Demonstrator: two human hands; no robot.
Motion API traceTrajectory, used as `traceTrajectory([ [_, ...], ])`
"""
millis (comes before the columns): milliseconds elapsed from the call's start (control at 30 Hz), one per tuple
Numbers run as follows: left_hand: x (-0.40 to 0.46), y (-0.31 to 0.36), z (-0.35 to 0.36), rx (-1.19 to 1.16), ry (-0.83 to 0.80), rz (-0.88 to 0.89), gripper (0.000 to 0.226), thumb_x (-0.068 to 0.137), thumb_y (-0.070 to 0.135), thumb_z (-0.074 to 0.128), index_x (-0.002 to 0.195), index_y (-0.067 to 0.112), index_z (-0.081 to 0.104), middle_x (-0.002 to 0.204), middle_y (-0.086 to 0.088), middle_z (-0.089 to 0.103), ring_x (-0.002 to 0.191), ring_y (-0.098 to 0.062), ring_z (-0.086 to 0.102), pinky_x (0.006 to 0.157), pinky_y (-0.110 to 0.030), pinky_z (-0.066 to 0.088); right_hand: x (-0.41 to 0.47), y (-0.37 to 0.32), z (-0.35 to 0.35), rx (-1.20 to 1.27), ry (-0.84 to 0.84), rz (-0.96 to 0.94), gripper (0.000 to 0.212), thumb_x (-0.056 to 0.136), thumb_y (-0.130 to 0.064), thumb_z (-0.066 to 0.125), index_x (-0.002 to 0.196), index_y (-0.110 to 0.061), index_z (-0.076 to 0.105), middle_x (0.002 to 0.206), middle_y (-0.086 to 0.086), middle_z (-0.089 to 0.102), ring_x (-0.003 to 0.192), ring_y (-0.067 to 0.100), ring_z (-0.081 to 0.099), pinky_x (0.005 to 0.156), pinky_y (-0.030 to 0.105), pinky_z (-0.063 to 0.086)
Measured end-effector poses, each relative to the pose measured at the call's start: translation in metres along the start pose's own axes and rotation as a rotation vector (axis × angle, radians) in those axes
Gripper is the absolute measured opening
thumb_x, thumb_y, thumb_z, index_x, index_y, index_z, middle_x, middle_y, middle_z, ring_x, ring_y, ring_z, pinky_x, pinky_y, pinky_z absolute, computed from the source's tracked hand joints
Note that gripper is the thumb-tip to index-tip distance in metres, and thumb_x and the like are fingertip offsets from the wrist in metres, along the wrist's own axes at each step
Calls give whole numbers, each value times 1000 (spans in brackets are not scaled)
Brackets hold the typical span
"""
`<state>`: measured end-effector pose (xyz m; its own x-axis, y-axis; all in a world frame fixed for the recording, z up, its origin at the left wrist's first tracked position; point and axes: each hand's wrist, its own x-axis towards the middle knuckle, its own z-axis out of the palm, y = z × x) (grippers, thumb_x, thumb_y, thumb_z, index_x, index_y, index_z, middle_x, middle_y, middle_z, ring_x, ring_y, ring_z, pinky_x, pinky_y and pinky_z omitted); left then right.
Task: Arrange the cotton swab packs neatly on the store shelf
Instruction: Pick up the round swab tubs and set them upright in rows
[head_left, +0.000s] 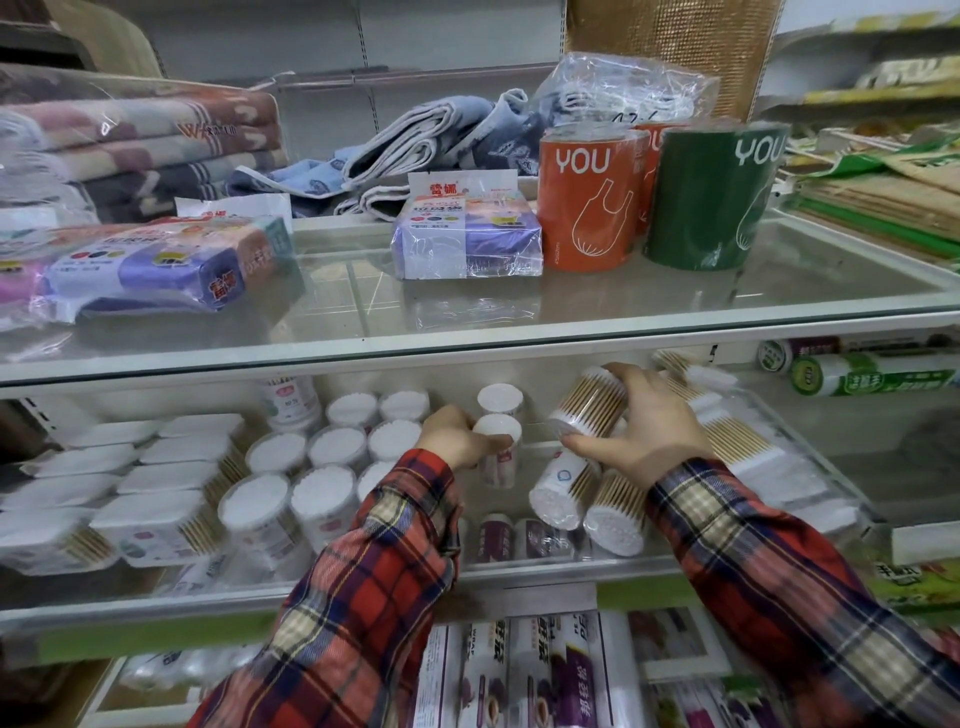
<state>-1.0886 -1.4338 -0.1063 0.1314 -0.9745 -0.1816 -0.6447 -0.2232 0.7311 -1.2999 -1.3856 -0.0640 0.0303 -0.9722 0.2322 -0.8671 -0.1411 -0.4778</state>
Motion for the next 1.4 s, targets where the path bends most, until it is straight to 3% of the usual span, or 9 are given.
traceTrajectory([
  [233,6,6,-5,-145,-163,-16,32,80,13,76,110,6,69,90,-6,66,73,-14,61,73,-27,57,-1,3,4,-5,5,-5,91,62,-60,72,136,-22,36,131,4,50,117,23,51,101,44,43],
  [300,6,4,-6,-165,-176,-13,33,81,11,75,112,5,68,95,-8,68,79,-16,63,80,-28,57,0,4,3,8,11,-7,90,61,-59,73,135,-22,37,131,4,51,116,23,51,101,43,44],
  [467,4,3,-5,-215,-151,-6,30,82,8,73,110,-1,68,93,-9,67,69,-9,60,63,-15,54,2,3,4,0,5,-18,89,61,-57,75,135,-22,37,130,3,51,117,22,51,101,43,44],
  [567,5,2,-3,-208,-117,-23,30,81,10,74,108,-3,69,89,-8,67,67,-9,61,66,-18,55,2,3,6,-4,8,-35,90,62,-56,76,135,-22,37,130,2,50,116,21,51,101,42,44],
  [800,-8,11,-9,-58,-89,-75,81,81,39,71,142,-1,36,135,-12,52,116,-27,57,102,-39,46,1,1,6,-11,5,-52,92,62,-58,76,136,-24,35,129,1,50,117,20,51,103,41,43],
  [900,-23,22,-19,-98,-25,26,66,89,39,63,140,3,42,137,-6,51,125,-25,50,102,-30,38,0,-1,6,-1,14,-108,92,60,-58,77,136,-25,35,127,-2,49,117,18,50,103,41,42],
  [1033,-56,45,-36,-281,-78,192,41,89,45,60,119,17,63,117,1,66,106,-17,61,99,-35,47,-5,-11,7,27,15,-249,90,59,-50,81,135,-30,36,127,-9,49,116,11,48,103,38,42],
  [1233,-74,44,-35,-481,-153,98,42,97,45,48,116,11,63,103,-9,71,85,-22,68,75,-31,57,-18,-25,17,282,19,-344,88,52,-55,77,130,-28,44,117,-18,49,105,-1,48,99,26,42],
  [1400,-81,27,-42,-575,-225,-1,38,98,40,45,113,12,66,105,-10,72,92,-26,70,83,-38,57,-29,-22,24,325,-33,-384,83,59,-44,83,130,-31,42,121,-18,48,107,-11,44,95,5,32],
])
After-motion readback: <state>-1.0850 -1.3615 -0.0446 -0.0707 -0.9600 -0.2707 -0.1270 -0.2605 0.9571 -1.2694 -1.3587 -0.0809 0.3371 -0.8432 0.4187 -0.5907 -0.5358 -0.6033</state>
